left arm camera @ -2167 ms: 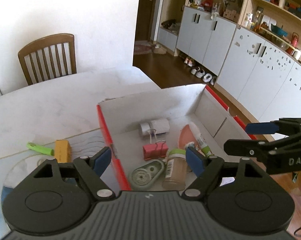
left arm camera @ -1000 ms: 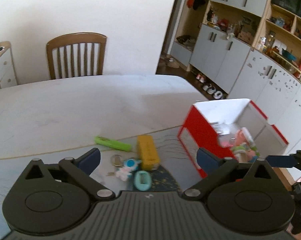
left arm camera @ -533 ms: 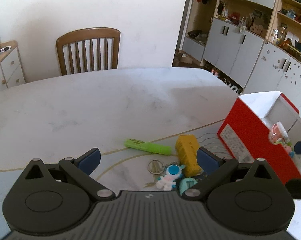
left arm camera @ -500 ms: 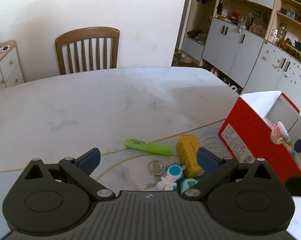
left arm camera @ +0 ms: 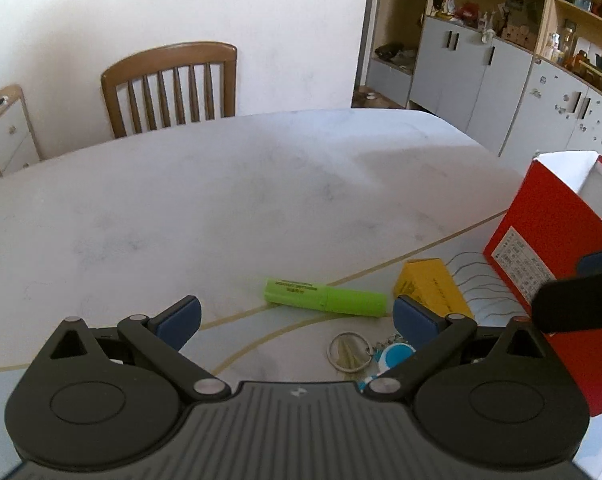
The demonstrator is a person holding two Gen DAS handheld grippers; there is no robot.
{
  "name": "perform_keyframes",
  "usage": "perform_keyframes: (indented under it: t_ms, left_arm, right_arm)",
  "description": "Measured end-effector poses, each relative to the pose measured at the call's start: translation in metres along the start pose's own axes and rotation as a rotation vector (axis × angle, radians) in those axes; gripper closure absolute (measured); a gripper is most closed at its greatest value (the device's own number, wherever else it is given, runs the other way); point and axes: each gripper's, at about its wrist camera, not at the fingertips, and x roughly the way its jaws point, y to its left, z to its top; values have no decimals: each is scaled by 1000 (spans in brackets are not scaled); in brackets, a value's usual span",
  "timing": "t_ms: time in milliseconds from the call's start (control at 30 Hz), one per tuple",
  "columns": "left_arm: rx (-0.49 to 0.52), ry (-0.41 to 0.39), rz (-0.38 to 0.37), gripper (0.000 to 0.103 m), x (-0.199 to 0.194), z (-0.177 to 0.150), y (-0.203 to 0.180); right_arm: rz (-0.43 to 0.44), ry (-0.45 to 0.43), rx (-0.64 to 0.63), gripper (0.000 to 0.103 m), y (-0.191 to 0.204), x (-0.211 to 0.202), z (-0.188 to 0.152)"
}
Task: Organize rigid objects
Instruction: 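Withdraw both tools from the box toward the highlighter and yellow box, then grasp the green highlighter with the left gripper while the right gripper grasps the yellow box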
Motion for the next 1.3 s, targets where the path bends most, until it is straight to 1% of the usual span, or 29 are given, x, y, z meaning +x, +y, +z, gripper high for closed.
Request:
perform_keyframes:
  t_ms: [100,200,267,400,500,567,700,867,933,1033,1133,1200,1267,1300]
  left_arm:
    - [13,-9,-10,0,6,-2,1]
    - [37,-7,-21,0,12,-3,0]
    - [51,-12,-27,0,16,-4,-2]
    - [71,-16,-33,0,23,-5,-5]
    - [65,-16,-44,0,26,-5,-6]
    - [69,-14,-42,0,29,-5,-7]
    - [55,-7,-40,0,36,-5,-7]
    - [59,-9,-24,1,39,-7,-9]
    - [64,-13,-22,1,39,-8,-10]
    - [75,-18,-19,1,39,-10,-13]
    - [86,-25,-14,9,36,-12,-14]
    - [98,-26,-12,17,36,-12,-16]
    - [117,-23,-1,21,36,-11,-18]
    - [119,-24,-3,21,35,-11,-19]
  right_arm:
    - [-7,15,2,10,8,10,7]
    - [-15,34,1,15,14,21,12]
    - [-38,46,12,22,16,29,16]
    - [-65,83,58,28,14,45,21]
    - [-89,101,59,34,16,55,23]
    - [-101,108,58,38,17,60,23]
    - [-122,110,59,39,18,71,25]
    - [-143,122,56,49,16,83,30]
    - [-149,124,56,50,16,86,31]
    - [-150,128,55,57,16,89,33]
    - [-158,130,45,63,17,92,33]
    - [-166,134,36,63,18,95,33]
    - [-164,137,39,65,17,97,31]
    - [-164,137,39,65,16,97,31]
